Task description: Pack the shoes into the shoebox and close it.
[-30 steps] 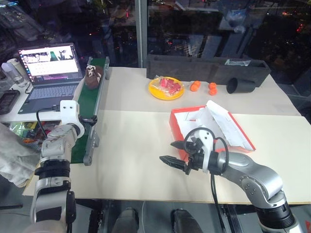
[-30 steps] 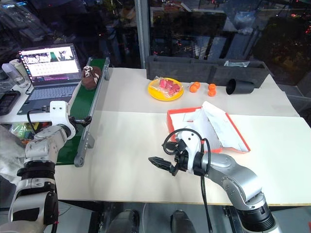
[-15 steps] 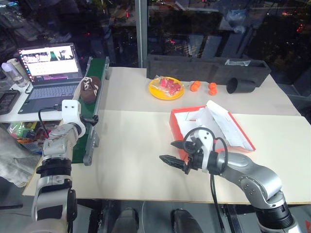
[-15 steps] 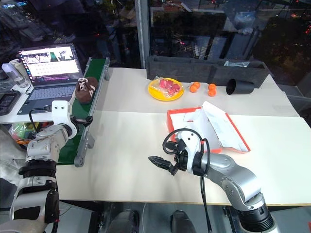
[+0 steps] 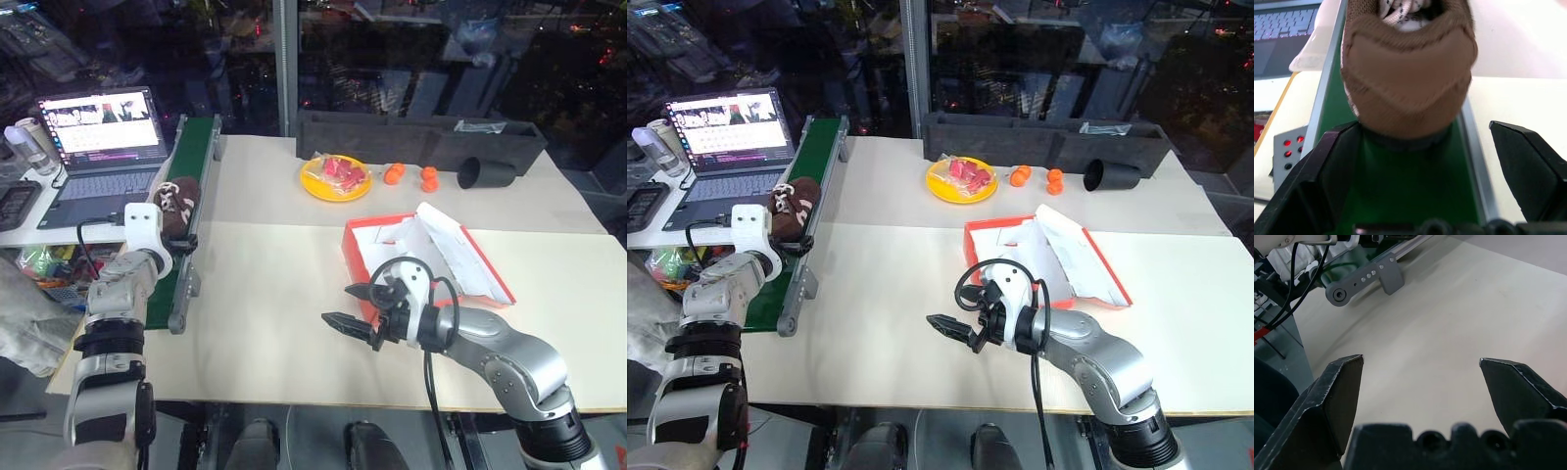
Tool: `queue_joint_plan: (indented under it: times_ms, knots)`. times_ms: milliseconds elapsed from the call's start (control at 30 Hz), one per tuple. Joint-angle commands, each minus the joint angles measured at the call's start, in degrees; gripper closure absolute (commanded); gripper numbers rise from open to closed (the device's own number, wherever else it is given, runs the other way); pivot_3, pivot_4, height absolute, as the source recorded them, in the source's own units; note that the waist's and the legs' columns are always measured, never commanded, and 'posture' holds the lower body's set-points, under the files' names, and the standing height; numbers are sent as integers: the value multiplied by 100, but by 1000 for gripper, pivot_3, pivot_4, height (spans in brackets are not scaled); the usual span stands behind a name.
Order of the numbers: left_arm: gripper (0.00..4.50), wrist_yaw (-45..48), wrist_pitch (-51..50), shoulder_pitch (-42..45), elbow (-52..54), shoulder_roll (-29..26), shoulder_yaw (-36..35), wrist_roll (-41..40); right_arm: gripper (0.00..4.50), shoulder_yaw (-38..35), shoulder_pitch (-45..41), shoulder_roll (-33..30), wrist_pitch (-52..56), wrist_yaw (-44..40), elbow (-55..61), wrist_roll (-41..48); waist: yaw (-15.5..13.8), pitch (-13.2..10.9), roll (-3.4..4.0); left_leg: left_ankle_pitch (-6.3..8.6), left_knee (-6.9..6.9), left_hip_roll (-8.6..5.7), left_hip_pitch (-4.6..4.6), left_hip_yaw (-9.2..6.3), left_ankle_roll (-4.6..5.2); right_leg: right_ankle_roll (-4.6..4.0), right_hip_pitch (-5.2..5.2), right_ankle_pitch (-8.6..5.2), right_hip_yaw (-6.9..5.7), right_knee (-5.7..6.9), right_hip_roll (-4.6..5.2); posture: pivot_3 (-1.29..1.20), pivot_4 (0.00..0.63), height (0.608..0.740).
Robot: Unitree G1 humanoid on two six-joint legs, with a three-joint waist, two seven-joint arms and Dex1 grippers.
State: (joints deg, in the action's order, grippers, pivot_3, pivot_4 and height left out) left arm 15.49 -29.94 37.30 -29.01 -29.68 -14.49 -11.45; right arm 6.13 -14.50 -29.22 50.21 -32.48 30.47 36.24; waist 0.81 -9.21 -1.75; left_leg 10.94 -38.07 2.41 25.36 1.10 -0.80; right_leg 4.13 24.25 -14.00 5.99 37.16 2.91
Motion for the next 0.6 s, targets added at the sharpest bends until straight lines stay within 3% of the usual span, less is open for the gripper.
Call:
queue_joint_plan:
  times_ms: [33,133,200,433,600]
  knots:
    - [658,50,62,11,256,68,-71,-108,0,-136,-64,30,-182,-14,110,5,-19,0,0,0,-2,0,0,-1,0,0,0,0,-1,0,0,0,150,699]
    - [1879,13,26,67,268,108,-124,-132,0,-158,-89,38,-173,-3,112,6,-30,1,-1,0,-11,-1,2,-7,0,0,-6,0,-8,0,3,0,150,699]
    - [2414,-13,55,124,294,165,-222,-214,0,-163,-109,41,-168,6,106,-1,-23,1,-1,0,-15,-1,2,-9,0,0,-8,0,-11,0,3,0,150,699]
    - [2522,98,512,230,921,627,-410,-652,0,-617,-715,503,-381,654,-516,-247,-7,-1,-5,-1,-26,0,14,-21,-1,-2,-5,2,-24,4,3,0,150,699]
    - [2522,128,485,167,1276,944,-215,-752,0,-1668,-1680,1498,-222,1844,-1449,153,0,-1,-5,-1,-27,-1,15,-25,-2,-4,-4,3,-27,6,4,0,150,699]
